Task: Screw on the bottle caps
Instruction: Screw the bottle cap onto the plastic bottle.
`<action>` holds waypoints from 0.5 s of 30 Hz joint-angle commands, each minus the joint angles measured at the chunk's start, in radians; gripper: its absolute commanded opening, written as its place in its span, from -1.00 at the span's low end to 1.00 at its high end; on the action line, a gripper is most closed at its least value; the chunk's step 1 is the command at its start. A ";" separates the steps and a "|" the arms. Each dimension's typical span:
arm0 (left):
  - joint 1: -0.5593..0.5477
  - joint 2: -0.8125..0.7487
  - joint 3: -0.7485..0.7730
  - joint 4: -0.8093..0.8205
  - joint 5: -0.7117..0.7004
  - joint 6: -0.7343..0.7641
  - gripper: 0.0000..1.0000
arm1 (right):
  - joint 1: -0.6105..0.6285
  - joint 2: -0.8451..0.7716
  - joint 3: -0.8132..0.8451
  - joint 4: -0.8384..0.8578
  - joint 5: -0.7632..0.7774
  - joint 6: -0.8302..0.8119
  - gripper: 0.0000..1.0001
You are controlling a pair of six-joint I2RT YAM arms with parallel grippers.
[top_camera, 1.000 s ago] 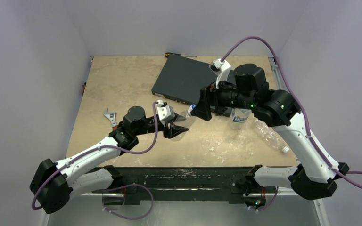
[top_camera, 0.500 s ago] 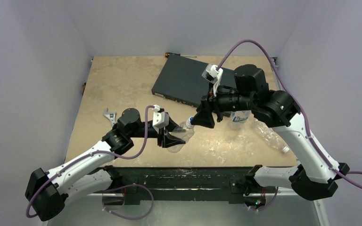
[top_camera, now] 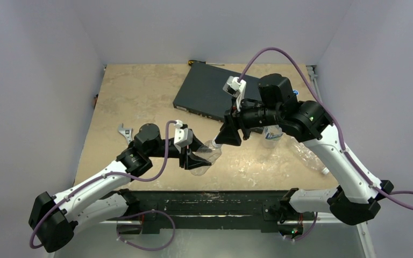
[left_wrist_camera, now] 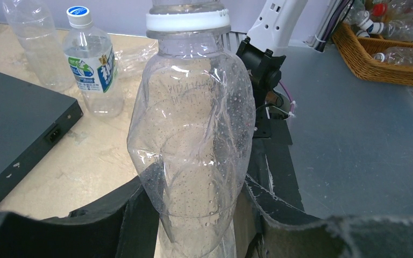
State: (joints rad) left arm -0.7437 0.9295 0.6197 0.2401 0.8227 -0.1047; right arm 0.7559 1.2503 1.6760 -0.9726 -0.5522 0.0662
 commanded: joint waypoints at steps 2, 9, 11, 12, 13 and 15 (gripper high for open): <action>0.004 -0.002 0.042 0.018 0.022 -0.012 -1.00 | 0.015 -0.001 -0.009 0.007 -0.001 -0.020 0.09; 0.002 0.002 0.044 0.015 0.020 -0.009 -1.00 | 0.023 0.001 -0.012 -0.003 0.016 -0.016 -0.04; 0.002 0.004 0.045 0.013 0.018 -0.009 -1.00 | 0.023 0.001 -0.012 -0.004 0.018 -0.016 -0.09; 0.003 0.004 0.046 0.012 0.017 -0.009 -1.00 | 0.025 0.003 -0.014 -0.005 0.022 -0.015 -0.12; 0.003 0.005 0.047 0.010 0.014 -0.007 -1.00 | 0.024 0.003 -0.016 -0.006 0.024 -0.013 -0.15; 0.003 0.007 0.051 0.008 0.012 -0.007 -1.00 | 0.025 0.003 -0.020 -0.006 0.027 -0.011 -0.19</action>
State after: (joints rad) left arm -0.7437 0.9344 0.6209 0.2363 0.8230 -0.1120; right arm 0.7742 1.2522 1.6650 -0.9806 -0.5407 0.0662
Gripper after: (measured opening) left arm 0.443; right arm 0.423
